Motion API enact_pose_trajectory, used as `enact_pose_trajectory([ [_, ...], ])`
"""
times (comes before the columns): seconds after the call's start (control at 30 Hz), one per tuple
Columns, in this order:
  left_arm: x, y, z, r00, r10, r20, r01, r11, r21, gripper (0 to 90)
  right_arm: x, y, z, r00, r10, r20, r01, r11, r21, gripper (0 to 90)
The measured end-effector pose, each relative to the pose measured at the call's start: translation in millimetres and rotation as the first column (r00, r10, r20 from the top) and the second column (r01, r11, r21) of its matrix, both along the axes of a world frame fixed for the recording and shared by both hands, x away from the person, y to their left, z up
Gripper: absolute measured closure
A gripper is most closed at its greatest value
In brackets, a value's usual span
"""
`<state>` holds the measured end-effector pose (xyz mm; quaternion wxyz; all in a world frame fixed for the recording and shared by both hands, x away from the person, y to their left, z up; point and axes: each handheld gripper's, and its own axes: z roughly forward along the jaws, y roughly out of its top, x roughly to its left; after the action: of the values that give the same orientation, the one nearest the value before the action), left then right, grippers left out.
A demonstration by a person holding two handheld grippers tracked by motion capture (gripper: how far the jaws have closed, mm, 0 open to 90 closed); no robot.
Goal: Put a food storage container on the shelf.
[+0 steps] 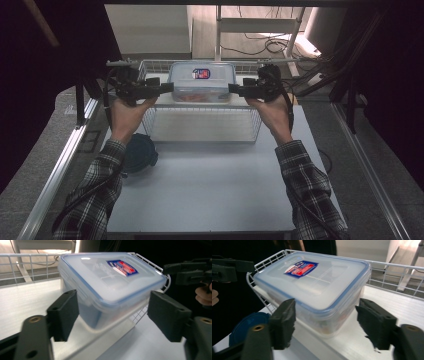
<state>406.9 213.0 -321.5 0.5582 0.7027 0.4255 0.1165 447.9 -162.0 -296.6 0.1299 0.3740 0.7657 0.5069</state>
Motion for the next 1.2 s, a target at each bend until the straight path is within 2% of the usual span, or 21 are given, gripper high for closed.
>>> enact_pose_trajectory([
  [0.1, -15.3, -0.7, -7.8, 0.9996, -0.025, 0.01, 0.025, 0.9993, 0.027, 18.8, -11.9, -1.7, -5.3, 0.9994, 0.022, 0.028, -0.022, 1.0, -0.01, 17.8],
  [0.13, -15.3, -0.7, -7.8, 0.9996, -0.025, 0.01, 0.025, 0.9993, 0.027, 17.3, -11.9, -1.7, -5.3, 0.9994, 0.022, 0.028, -0.022, 1.0, -0.01, 17.8],
  [0.2, -25.0, -2.1, -13.5, 0.9991, -0.038, 0.018, 0.037, 0.9975, 0.061, 16.0, -19.6, -2.9, -8.8, 0.9983, 0.024, 0.054, -0.022, 0.999, -0.03, 14.0],
  [0.23, -32.1, -4.1, -18.8, 0.9988, -0.046, 0.016, 0.045, 0.9944, 0.095, 16.9, -26.0, -4.1, -12.3, 0.9972, 0.029, 0.07, -0.026, 0.999, -0.042, 11.4],
  [0.27, -32.1, -4.1, -18.8, 0.9988, -0.046, 0.016, 0.045, 0.9944, 0.095, 16.8, -26.0, -4.1, -12.3, 0.9972, 0.029, 0.07, -0.026, 0.999, -0.042, 11.4],
  [0.33, -39.5, -6.4, -25.4, 0.9985, -0.054, 0.011, 0.052, 0.9907, 0.125, 16.5, -31.7, -4.9, -16.1, 0.9967, 0.038, 0.072, -0.034, 0.998, -0.054, 9.9],
  [0.47, -53.3, -8.9, -40.5, 0.9974, -0.072, -0.005, 0.072, 0.9898, 0.123, 14.7, -42.9, -4.4, -25.1, 0.9958, 0.052, 0.075, -0.047, 0.997, -0.067, 8.1],
  [0.5, -58.8, -10.1, -47.9, 0.9968, -0.079, -0.012, 0.08, 0.9877, 0.134, 14.4, -48.1, -3.8, -29.5, 0.9948, 0.06, 0.082, -0.053, 0.995, -0.08, 7.2],
  [0.53, -58.8, -10.1, -47.9, 0.9968, -0.079, -0.012, 0.08, 0.9877, 0.134, 14.4, -48.1, -3.8, -29.5, 0.9948, 0.06, 0.082, -0.053, 0.995, -0.08, 7.2],
  [0.73, -73.9, -14.4, -68.8, 0.9947, -0.095, -0.038, 0.1, 0.985, 0.141, 13.7, -64.4, -3.7, -42.9, 0.992, 0.091, 0.088, -0.082, 0.992, -0.096, 5.9],
  [0.83, -84.0, -18.3, -78.1, 0.9945, -0.1, -0.033, 0.104, 0.9824, 0.156, 12.2, -75.4, -4.6, -52.7, 0.9898, 0.105, 0.097, -0.092, 0.988, -0.122, 4.8],
  [1.07, -106.9, -23.8, -92.5, 0.9935, -0.113, -0.01, 0.113, 0.9809, 0.158, 9.4, -93.3, -9.4, -68.0, 0.9863, 0.121, 0.112, -0.104, 0.984, -0.142, 3.4],
  [1.2, -119.2, -26.2, -103.8, 0.993, -0.117, -0.012, 0.118, 0.9802, 0.159, 8.2, -101.3, -13.7, -76.5, 0.9864, 0.123, 0.109, -0.107, 0.984, -0.142, 2.8],
])
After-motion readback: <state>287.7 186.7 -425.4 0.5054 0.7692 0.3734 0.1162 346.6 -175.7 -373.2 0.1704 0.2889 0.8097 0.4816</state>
